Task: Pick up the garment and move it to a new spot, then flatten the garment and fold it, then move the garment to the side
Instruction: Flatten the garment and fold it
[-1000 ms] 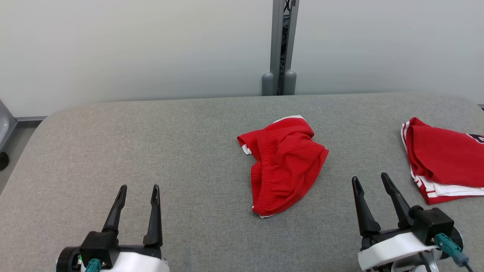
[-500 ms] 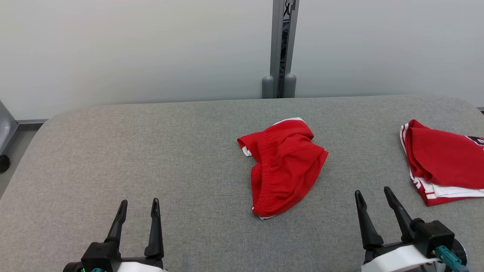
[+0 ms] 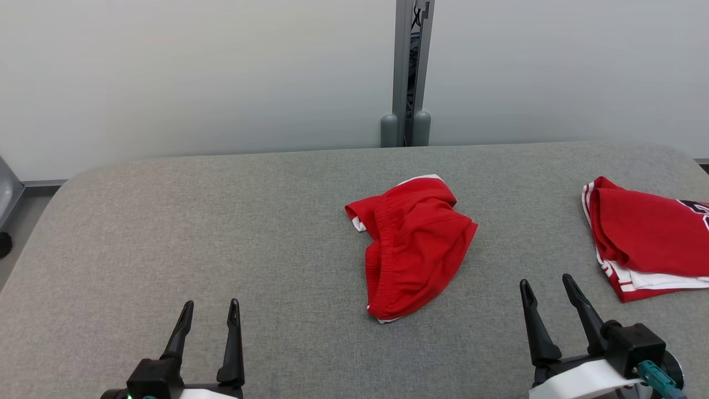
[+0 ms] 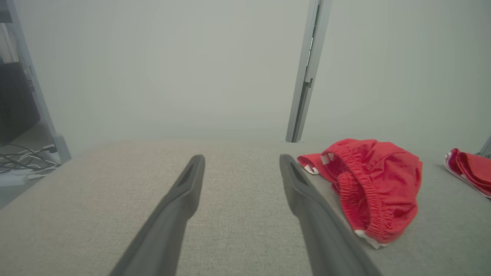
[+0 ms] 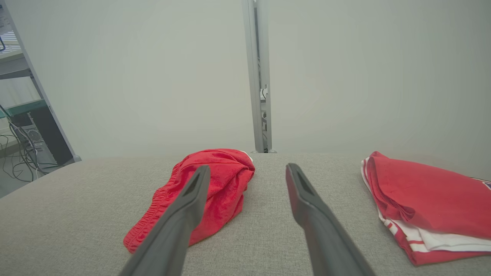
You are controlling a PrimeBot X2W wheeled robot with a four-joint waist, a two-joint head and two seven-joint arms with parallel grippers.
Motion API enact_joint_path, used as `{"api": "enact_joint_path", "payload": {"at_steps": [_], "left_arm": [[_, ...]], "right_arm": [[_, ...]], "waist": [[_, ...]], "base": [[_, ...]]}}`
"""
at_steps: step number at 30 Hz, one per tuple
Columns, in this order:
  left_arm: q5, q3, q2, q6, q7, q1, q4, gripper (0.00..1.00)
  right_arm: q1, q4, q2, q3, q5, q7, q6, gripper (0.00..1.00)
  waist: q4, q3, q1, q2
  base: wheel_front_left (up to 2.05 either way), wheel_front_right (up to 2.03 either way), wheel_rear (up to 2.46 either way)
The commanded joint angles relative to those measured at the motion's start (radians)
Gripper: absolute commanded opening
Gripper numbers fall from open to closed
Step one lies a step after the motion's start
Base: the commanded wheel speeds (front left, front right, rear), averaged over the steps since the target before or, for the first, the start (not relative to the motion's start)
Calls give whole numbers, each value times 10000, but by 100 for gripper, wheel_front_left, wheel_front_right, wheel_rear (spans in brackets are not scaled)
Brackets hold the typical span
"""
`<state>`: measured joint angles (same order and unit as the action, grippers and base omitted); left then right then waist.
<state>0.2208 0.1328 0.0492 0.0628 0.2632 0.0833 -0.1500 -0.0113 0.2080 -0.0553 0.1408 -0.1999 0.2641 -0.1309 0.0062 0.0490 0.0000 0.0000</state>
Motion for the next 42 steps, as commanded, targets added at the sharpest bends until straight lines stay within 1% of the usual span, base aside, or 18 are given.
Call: {"api": "enact_joint_path", "payload": {"at_steps": [1,4,7,10,13,16,20,21,27,31,32,33,34,35,36,37,38,42], "left_arm": [[1,-5,32,-4,11,42,-35,100],[-53,43,30,-96,11,50,-129,100],[-171,256,33,-372,10,-10,-492,100],[-221,639,29,-788,11,-343,-1150,100],[-479,1249,28,-1266,13,-801,-2001,100],[-660,1928,36,-1598,11,-1425,-2887,100],[-755,2724,38,-1795,11,-2326,-3925,100],[-754,3051,36,-1829,11,-2744,-4368,100],[-644,3875,37,-1900,10,-3926,-5396,100],[-840,4303,39,-1923,11,-4705,-6008,100],[-901,4393,39,-1928,11,-4866,-6128,92],[-905,4469,39,-1927,11,-5004,-6254,75],[-925,4541,39,-1916,11,-5130,-6334,55],[-953,4609,39,-1920,11,-5269,-6415,44],[-959,4671,37,-1923,11,-5361,-6509,23],[-970,4755,37,-1928,10,-5458,-6584,9],[-954,4829,39,-1930,11,-5520,-6665,0],[-794,5114,39,-1930,10,-5690,-6863,0]], "right_arm": [[22,3,-1,-12,15,7,1,100],[48,-15,1,-12,31,7,1,100],[40,-35,1,-20,44,7,1,100],[1,-66,-23,-3,53,7,1,100],[-99,-77,-73,63,36,7,1,100],[-189,-105,-102,130,8,7,1,100],[-277,-127,-154,184,-22,7,1,100],[-401,-127,-174,236,-32,7,1,100],[-707,-199,-199,286,-79,7,1,100],[-939,-228,-197,262,-80,7,1,100],[-988,-226,-194,259,-82,7,1,100],[-1052,-232,-192,257,-82,7,1,100],[-1100,-243,-188,238,-85,7,1,100],[-1147,-243,-181,216,-89,7,1,100],[-1200,-242,-175,200,-88,7,1,100],[-1239,-244,-174,166,-89,7,1,100],[-1267,-239,-168,148,-93,7,1,100],[-1293,-242,-143,87,-95,7,1,100]], "waist": [[-6,-1,0,0],[-37,0,0,0],[-78,-18,0,0],[-142,-68,0,0],[-253,-165,0,0],[-403,-302,0,0],[-630,-535,0,0],[-775,-671,0,0],[-1096,-1247,0,0],[-1225,-1673,0,0],[-1253,-1774,0,0],[-1283,-1874,0,0],[-1307,-1955,0,0],[-1330,-2027,0,0],[-1350,-2083,0,0],[-1368,-2126,0,0],[-1385,-2156,0,0],[-1424,-2220,0,0]], "base": [[0,0,0],[0,0,0],[0,0,0],[0,0,0],[0,0,0],[0,0,0],[0,0,0],[0,0,0],[0,0,0],[0,0,0],[0,0,0],[0,0,0],[0,0,0],[0,0,0],[0,0,0],[0,0,0],[0,0,0],[0,0,0]]}}
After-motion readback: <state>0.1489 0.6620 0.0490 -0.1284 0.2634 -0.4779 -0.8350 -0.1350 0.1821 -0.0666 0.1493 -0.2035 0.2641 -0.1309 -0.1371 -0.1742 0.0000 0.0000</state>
